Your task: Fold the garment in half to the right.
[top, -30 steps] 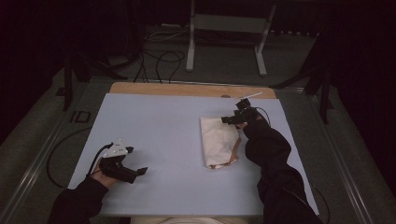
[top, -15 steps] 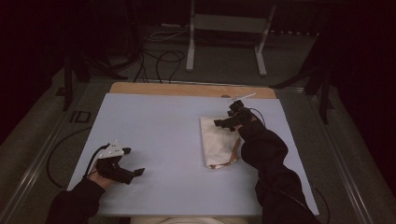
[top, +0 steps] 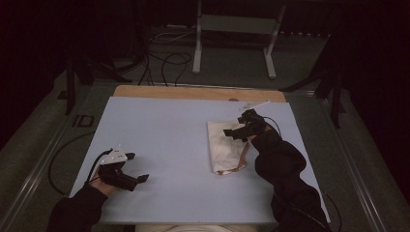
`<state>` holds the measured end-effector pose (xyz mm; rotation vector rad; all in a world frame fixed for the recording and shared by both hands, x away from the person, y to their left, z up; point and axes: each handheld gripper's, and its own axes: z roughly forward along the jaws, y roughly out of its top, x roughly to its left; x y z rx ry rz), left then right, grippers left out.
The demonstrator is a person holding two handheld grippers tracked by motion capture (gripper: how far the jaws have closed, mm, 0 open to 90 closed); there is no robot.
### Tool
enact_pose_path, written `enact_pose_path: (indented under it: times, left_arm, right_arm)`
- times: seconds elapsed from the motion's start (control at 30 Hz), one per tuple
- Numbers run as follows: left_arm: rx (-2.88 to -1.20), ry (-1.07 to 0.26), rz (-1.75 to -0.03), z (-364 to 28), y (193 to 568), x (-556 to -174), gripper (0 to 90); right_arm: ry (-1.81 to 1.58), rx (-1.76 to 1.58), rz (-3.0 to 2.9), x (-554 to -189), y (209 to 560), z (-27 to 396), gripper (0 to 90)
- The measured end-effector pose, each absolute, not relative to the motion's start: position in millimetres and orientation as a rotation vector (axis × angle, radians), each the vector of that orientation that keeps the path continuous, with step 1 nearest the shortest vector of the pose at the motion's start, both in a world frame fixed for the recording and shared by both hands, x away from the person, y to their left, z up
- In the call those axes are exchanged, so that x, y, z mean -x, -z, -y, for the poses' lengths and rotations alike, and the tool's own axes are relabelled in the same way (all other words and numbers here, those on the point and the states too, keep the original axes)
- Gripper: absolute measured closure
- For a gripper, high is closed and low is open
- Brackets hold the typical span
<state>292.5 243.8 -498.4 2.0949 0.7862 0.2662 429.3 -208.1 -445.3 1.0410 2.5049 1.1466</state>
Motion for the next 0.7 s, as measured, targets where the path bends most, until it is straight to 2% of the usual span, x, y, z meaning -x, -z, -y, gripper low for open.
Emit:
enact_pose_path:
  times: [0.3,0.7]
  left_arm:
    - [-2.091,-0.268,-0.779,-245,498,-291,0.4]
    - [-2.1,-0.258,-0.776,-244,498,-291,0.5]
  right_arm:
    - [-1.196,-0.988,-2.487,-403,445,216,11.0]
    - [-1.198,-1.007,-2.472,-366,463,241,11.1]
